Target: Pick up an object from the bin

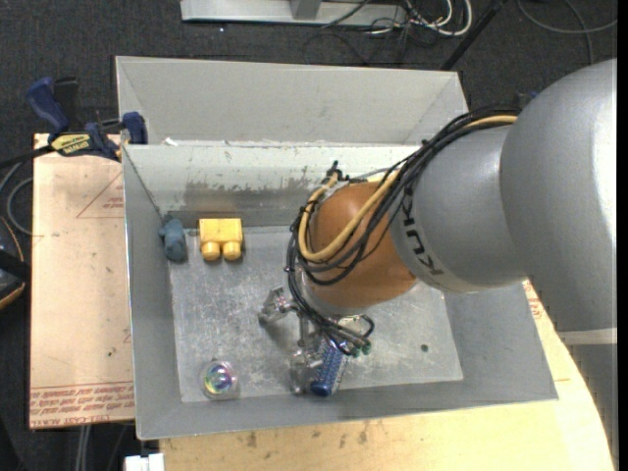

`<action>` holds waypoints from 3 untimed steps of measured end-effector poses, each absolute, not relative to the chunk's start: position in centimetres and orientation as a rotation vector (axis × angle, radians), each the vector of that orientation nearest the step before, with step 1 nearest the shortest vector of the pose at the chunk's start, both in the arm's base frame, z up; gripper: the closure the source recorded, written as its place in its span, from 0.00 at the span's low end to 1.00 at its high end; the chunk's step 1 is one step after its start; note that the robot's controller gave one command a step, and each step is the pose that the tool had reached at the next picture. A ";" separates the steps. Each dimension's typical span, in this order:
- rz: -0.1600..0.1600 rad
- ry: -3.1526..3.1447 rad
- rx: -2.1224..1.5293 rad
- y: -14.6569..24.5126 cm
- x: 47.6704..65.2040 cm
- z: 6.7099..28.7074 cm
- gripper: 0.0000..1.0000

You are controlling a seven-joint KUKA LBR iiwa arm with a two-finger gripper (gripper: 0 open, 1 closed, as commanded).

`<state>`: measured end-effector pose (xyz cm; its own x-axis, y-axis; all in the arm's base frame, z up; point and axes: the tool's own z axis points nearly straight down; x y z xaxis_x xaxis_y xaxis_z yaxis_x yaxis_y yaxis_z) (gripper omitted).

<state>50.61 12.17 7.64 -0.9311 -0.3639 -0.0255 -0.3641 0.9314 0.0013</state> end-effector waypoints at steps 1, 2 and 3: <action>-0.006 3.039 -0.766 0.8 55.9 12.1 0.00; 0.001 3.007 -0.920 -1.9 47.6 14.9 0.00; 0.003 3.003 -0.921 -1.7 47.9 14.8 1.00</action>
Offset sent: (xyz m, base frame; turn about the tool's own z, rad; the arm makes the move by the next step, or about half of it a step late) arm 0.0497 -0.1085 0.0432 -0.1313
